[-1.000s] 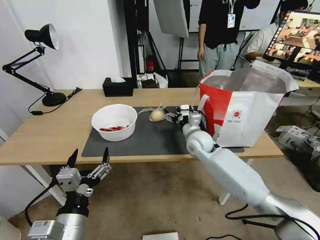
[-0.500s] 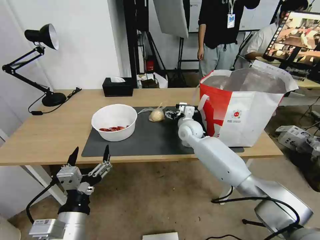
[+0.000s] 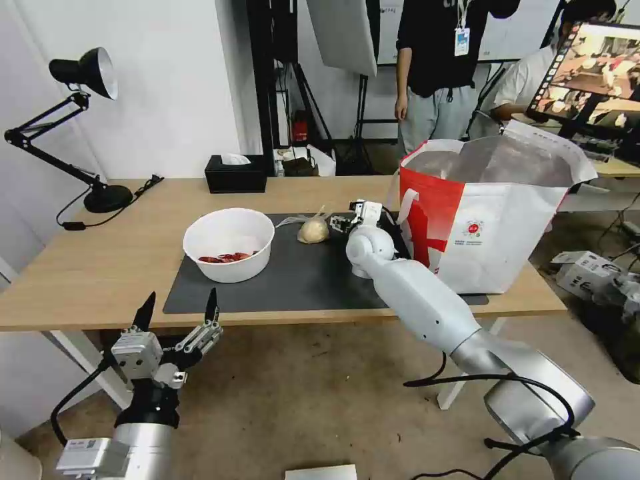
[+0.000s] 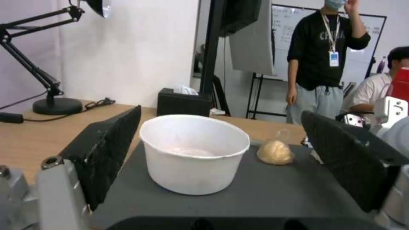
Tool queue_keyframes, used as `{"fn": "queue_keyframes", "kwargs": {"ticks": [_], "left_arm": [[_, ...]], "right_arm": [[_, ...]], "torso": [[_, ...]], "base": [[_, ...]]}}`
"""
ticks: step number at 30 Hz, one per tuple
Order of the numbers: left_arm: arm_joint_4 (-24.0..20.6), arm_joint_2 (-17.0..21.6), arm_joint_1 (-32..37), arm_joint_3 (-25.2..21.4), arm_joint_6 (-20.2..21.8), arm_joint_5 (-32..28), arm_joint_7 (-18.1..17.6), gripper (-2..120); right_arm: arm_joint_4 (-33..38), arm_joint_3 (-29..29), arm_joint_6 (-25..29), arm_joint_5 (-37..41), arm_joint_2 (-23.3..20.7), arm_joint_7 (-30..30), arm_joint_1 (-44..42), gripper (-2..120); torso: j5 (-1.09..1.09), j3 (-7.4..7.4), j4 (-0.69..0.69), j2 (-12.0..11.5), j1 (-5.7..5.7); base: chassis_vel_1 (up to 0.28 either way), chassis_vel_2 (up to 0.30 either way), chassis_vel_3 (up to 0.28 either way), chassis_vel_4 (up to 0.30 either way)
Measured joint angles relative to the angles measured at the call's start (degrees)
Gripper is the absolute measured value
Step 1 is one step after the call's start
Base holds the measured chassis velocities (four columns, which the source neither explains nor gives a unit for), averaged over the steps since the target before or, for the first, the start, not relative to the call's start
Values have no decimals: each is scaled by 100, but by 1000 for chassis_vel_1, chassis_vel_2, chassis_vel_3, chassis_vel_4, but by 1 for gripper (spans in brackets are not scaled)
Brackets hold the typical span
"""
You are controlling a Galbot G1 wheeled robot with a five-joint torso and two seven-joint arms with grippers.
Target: Pick up the trash from the table and place it into the takeout bag.
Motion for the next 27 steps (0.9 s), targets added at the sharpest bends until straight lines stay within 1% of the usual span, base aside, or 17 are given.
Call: {"fn": "queue_keyframes", "kwargs": {"ticks": [4, 6, 8, 10, 11, 13, 15, 16, 17, 19, 20, 21, 23, 24, 25, 26, 27], "left_arm": [[0, 5, -11, 1, 0, -6, 0, 100], [0, 8, -26, 10, 16, -15, 1, 100], [0, 8, -27, 10, 17, -16, 1, 100], [0, 12, -35, 12, 22, -20, 1, 100], [0, 12, -35, 12, 22, -20, 1, 100], [0, 18, -48, 13, 26, -25, 2, 100], [0, 21, -51, 13, 27, -27, 2, 100], [0, 27, -55, 11, 28, -29, 1, 100], [0, 27, -55, 11, 28, -29, 1, 100], [0, 43, -59, 6, 28, -33, 1, 100], [0, 44, -59, 6, 28, -33, 1, 100], [0, 44, -59, 6, 28, -33, 1, 100], [0, 59, -63, 7, 29, -35, 2, 100], [0, 59, -63, 7, 29, -35, 2, 100], [0, 61, -64, 7, 29, -36, 2, 100], [0, 68, -67, 8, 30, -37, 2, 100], [1, 74, -69, 8, 31, -39, 2, 100]], "right_arm": [[-52, 18, -24, 62, 12, 38, 41, 97], [-140, 63, -56, 213, 75, 116, 97, 87], [-145, 68, -59, 229, 80, 127, 97, 86], [-169, 107, -83, 342, 120, 185, 98, 74], [-169, 107, -83, 342, 120, 185, 98, 74], [-181, 158, -102, 424, 169, 261, 93, 62], [-181, 173, -104, 451, 183, 283, 87, 60], [-181, 191, -112, 503, 208, 330, 75, 52], [-181, 191, -112, 503, 208, 330, 75, 52], [-193, 229, -114, 568, 245, 429, 64, 40], [-194, 234, -114, 578, 249, 446, 62, 37], [-194, 234, -114, 578, 249, 446, 62, 37], [-198, 251, -114, 607, 259, 501, 50, 25], [-198, 251, -114, 607, 259, 501, 50, 25], [-200, 253, -114, 611, 260, 509, 47, 22], [-201, 259, -115, 617, 260, 537, 45, 15], [-201, 263, -115, 618, 260, 554, 45, 12]], "torso": [[0, 0, 0, 0, 0], [0, 0, 0, 0, 0], [0, 0, 0, 0, 0], [0, 0, 0, 0, 0], [0, 0, 0, 0, 0], [0, 0, 0, 0, 0], [0, 0, 0, 0, 0], [0, 0, 0, 0, 0], [0, 0, 0, 0, 0], [0, 0, 0, 0, 0], [0, 0, 0, 0, 0], [0, 0, 0, 0, 0], [0, 0, 0, 0, 0], [0, 0, 0, 0, 0], [0, 0, 0, 0, 0], [0, 0, 0, 0, 0], [0, 0, 0, 0, 0]], "base": [[0, 0, 0, 0], [0, 0, 0, 0], [0, 0, 0, 0], [0, 0, 0, 0], [0, 0, 0, 0], [0, 0, 0, 0], [0, 0, 0, 0], [0, 0, 0, 0], [0, 0, 0, 0], [0, 0, 0, 0], [0, 0, 0, 0], [0, 0, 0, 0], [0, 0, 0, 0], [0, 0, 0, 0], [0, 0, 0, 0], [0, 0, 0, 0], [0, 0, 0, 0]]}}
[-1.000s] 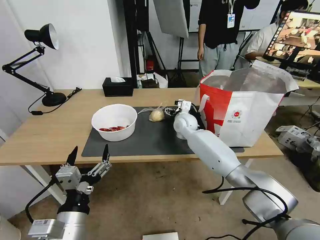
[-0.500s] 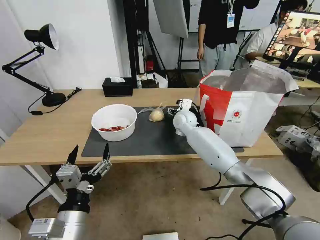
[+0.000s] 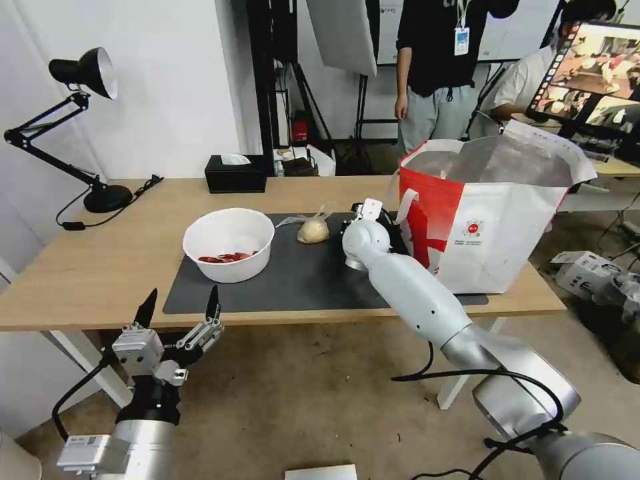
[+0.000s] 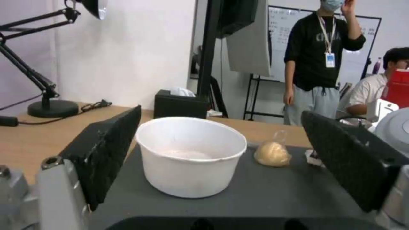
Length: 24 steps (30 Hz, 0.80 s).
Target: Pick up the trash from the table and place it into the takeout bag.
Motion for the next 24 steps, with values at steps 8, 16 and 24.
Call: {"fn": "queue_keyframes", "kwargs": {"ticks": [8, 16, 24], "left_arm": [[0, 18, -7, -4, 2, -8, -1, 100], [0, 18, -8, 6, 2, -7, -1, 100], [0, 20, -3, -9, -32, -2, -1, 100]], "right_arm": [[166, -6, 35, -8, -123, 26, -6, 0], [942, -323, 181, -29, -478, -279, -8, 0], [1737, -663, 193, -140, -545, -409, 249, 0]], "torso": [[0, 0, 0, 0, 0], [0, 0, -1, 0, 0], [0, 0, 0, 0, 0]], "base": [[0, 0, 0, 0], [0, 0, 0, 0], [0, 0, 0, 0]]}}
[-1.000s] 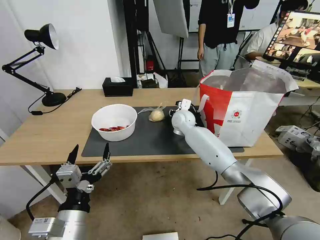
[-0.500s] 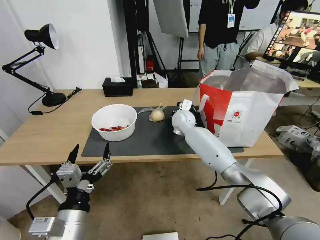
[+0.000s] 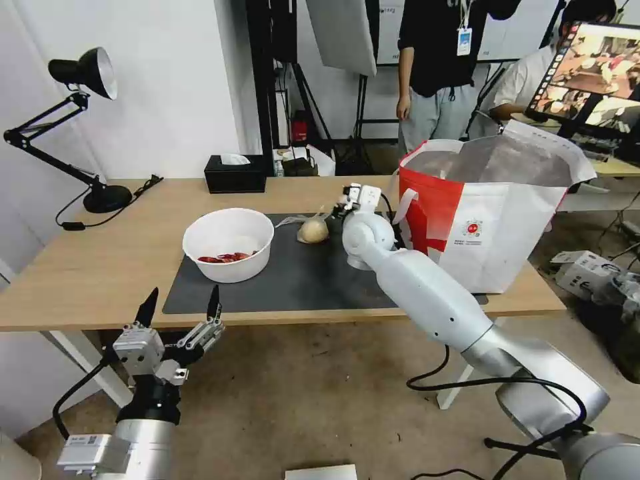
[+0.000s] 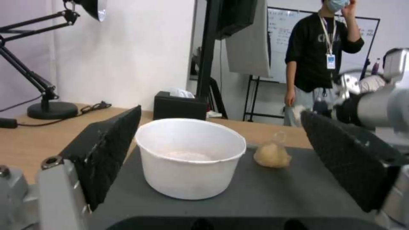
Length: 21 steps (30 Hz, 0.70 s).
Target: Pick up the trash from the table and place it into the takeout bag.
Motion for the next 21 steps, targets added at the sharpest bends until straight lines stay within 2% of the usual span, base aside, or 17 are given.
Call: {"fn": "queue_keyframes", "kwargs": {"ticks": [6, 12, 14, 15, 19, 20, 21], "left_arm": [[0, 0, -6, 3, -1, 0, -2, 100], [0, -14, -17, 17, -1, 2, -2, 100], [0, -16, -36, 19, -2, 1, -2, 100], [0, -16, -36, 19, -2, 1, -2, 100], [0, -5, -81, 29, -4, -14, -2, 100], [0, -5, -81, 29, -4, -14, -2, 100], [0, -4, -96, 33, -5, -24, -2, 100]], "right_arm": [[588, -116, -35, 58, -105, 31, 316, 0], [1111, 8, -263, 321, -488, 339, 748, 0], [1342, 163, -382, 581, -823, 542, 908, 0], [1342, 163, -382, 581, -823, 542, 908, 0], [1587, 431, -580, 818, -1554, 627, 1011, 0], [1587, 431, -580, 818, -1554, 627, 1011, 0], [1613, 520, -633, 872, -1767, 638, 1012, 0]], "torso": [[0, 0, 1, 0, 0], [0, 0, 1, 0, 0], [1, 0, 0, 0, 0], [1, 0, 0, 0, 0], [3, 0, -1, 0, 0], [3, 0, -1, 0, 0], [3, 0, -2, 0, 0]], "base": [[0, 0, 0, 0], [0, 0, 0, 0], [0, 0, 0, 0], [0, 0, 0, 0], [0, 0, 0, 0], [0, 0, 0, 0], [0, 0, 0, 0]]}}
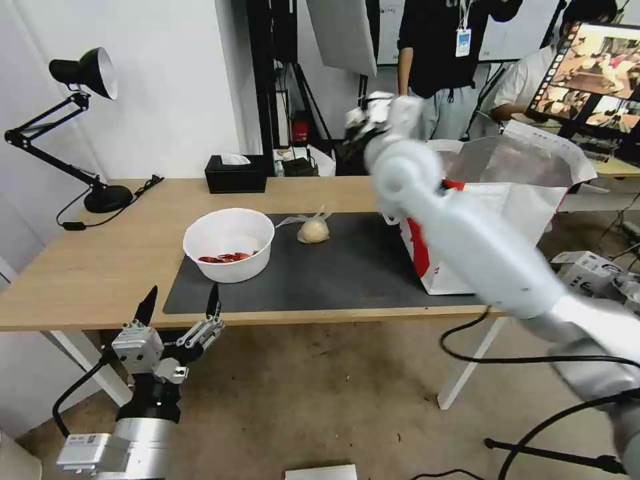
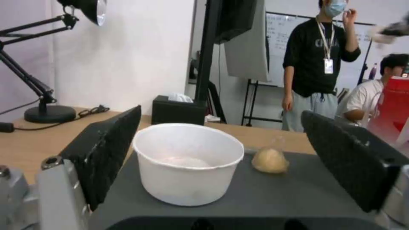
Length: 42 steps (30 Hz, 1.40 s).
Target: Pick up the trash from the table and place it into the takeout bag.
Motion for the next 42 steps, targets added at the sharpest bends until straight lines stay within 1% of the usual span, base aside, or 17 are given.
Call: {"fn": "queue_keyframes", "kwargs": {"ticks": [5, 12, 15, 18, 20, 22, 26, 27, 29, 30, 31, 33, 34, 37, 38, 41, 42], "left_arm": [[1, 2, -19, 8, 0, -16, -1, 100], [1, 1, -20, 6, 0, -20, 0, 100], [0, 1, -12, 9, 1, -20, 0, 100], [0, -2, 13, 13, 3, -20, 0, 100], [1, -5, 20, 13, 4, -20, 0, 100], [0, -12, 47, 11, 5, -20, 0, 100], [0, -4, 79, -5, 5, -19, 0, 100], [0, -4, 79, -5, 5, -19, 0, 100], [1, 24, 98, -13, 5, -18, 0, 100], [1, 24, 98, -13, 5, -18, 0, 100], [0, 25, 116, -9, 11, -19, 0, 100], [1, 4, 158, -7, 16, -18, -1, 100], [1, 4, 158, -7, 16, -18, -1, 100], [1, -9, 172, -6, 16, -8, -2, 100], [1, -9, 172, -6, 16, -8, -2, 100], [1, -34, 163, 3, 14, 5, -2, 100], [1, -34, 163, 3, 14, 5, -2, 100]], "right_arm": [[210, 392, -186, 309, -730, 170, -203, 0], [639, 839, -437, 632, -1291, 264, -842, 0], [782, 1033, -503, 654, -1396, 219, -1127, 8], [935, 1232, -511, 664, -1448, 188, -1382, 23], [955, 1266, -511, 664, -1451, 183, -1415, 26], [1005, 1354, -508, 658, -1453, 176, -1506, 38], [1150, 1453, -428, 631, -1462, 81, -1584, 53], [1150, 1453, -428, 631, -1462, 81, -1584, 53], [1464, 1494, -235, 611, -1537, -238, -1596, 67], [1464, 1494, -235, 611, -1537, -238, -1596, 67], [1914, 1499, -125, 535, -1678, -614, -1651, 82], [2692, 1772, 170, 211, -2126, -1206, -2346, 97], [2692, 1772, 170, 211, -2126, -1206, -2346, 97], [3353, 2331, 685, -615, -2598, -1938, -3775, 100], [3353, 2331, 685, -615, -2598, -1938, -3775, 100], [3718, 2659, 939, -1065, -2672, -2014, -4888, 100], [3718, 2659, 939, -1065, -2672, -2014, -4888, 100]], "torso": [[-1, 0, 0, 0, 0], [0, 0, 0, 0, 0], [-1, 0, 0, 0, 0], [-3, 0, 2, 0, 0], [-4, 0, 2, 0, -1], [-3, 0, 2, 0, -1], [-2, 0, 2, 0, 0], [-2, 0, 2, 0, 0], [-3, 0, 2, 1, 0], [-3, 0, 2, 1, 0], [-5, 0, 3, 0, 0], [-4, 0, 2, 0, 0], [-4, 0, 2, 0, 0], [-3, -1, 0, 1, -1], [-3, -1, 0, 1, -1], [-2, -1, -1, 1, -1], [-2, -1, -1, 1, -1]], "base": [[0, 0, 0, 0], [0, 0, 0, 0], [0, 0, 0, 0], [0, 0, 0, 0], [0, 0, 0, 0], [0, 0, 0, 0], [0, 0, 0, 0], [0, 0, 0, 0], [0, 0, 0, 0], [0, 0, 0, 0], [0, 0, 0, 0], [0, 0, 0, 0], [0, 0, 0, 0], [0, 0, 0, 0], [0, 0, 0, 0], [0, 0, 0, 0], [0, 0, 0, 0]]}}
